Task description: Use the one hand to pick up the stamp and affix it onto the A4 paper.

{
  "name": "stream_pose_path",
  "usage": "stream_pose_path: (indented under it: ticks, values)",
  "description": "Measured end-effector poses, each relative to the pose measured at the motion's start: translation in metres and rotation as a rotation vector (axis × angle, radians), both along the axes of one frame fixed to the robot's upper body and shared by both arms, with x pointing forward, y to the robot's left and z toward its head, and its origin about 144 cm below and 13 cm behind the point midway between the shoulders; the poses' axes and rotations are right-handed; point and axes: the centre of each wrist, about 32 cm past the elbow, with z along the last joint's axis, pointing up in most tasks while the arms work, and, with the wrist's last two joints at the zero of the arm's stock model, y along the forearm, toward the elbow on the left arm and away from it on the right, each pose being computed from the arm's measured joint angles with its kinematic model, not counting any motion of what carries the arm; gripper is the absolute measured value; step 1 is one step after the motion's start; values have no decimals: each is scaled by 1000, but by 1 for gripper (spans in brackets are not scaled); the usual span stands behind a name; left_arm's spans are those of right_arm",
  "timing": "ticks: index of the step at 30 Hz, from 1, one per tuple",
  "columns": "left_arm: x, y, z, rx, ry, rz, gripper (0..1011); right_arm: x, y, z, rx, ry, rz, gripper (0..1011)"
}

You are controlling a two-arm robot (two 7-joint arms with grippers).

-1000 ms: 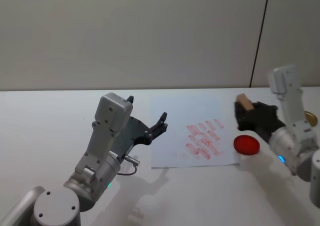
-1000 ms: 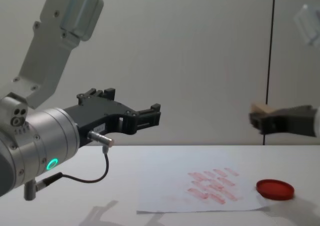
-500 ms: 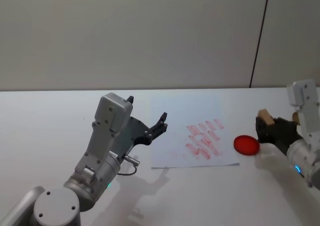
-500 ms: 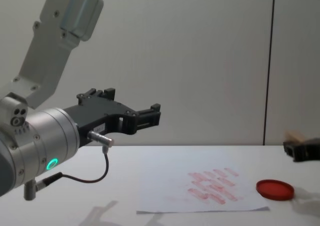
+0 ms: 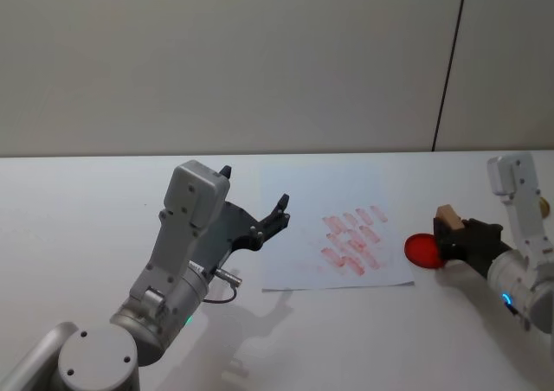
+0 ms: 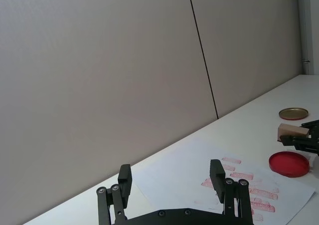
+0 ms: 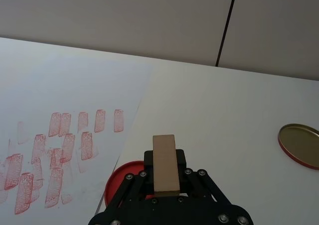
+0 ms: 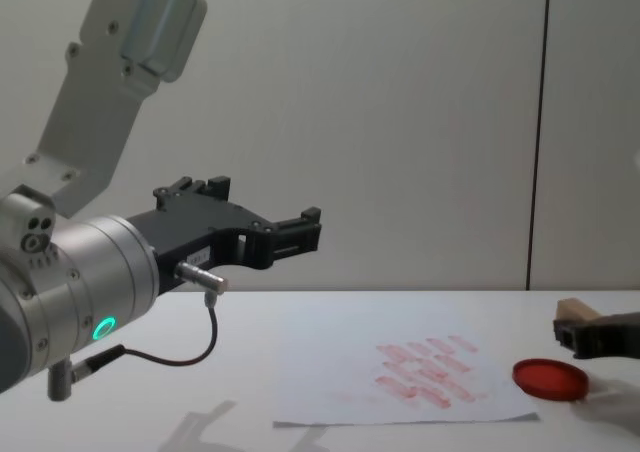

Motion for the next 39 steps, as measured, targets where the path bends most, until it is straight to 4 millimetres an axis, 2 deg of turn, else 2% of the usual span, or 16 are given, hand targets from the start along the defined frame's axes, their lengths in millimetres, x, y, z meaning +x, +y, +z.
stream_pose_path:
  ticks: [7, 11, 13, 17, 21, 22, 23, 25, 28, 39]
  values:
    - [0, 0, 0, 0, 0, 0, 993, 3, 0, -3, 6, 2, 11, 376]
    - [0, 0, 0, 0, 0, 0, 993, 4, 0, -4, 10, -7, 14, 560]
    - [0, 0, 0, 0, 0, 0, 993, 4, -1, -3, 11, -8, 14, 580]
    - [0, 0, 0, 0, 0, 0, 993, 2, -2, -1, 14, -28, 13, 737]
    - [0, 0, 0, 0, 0, 0, 993, -1, -4, 2, 16, -51, 8, 842]
    - [0, 0, 0, 0, 0, 0, 993, -1, -4, 3, 15, -57, 6, 842]
    - [0, 0, 0, 0, 0, 0, 993, -3, -5, 4, 16, -68, 4, 902]
    - [0, 0, 0, 0, 0, 0, 993, -4, -6, 6, 16, -80, 2, 960]
    - [0, 0, 0, 0, 0, 0, 993, -8, -8, 9, 15, -110, -3, 999]
    - [0, 0, 0, 0, 0, 0, 993, -24, -16, 21, 7, -224, -16, 1001]
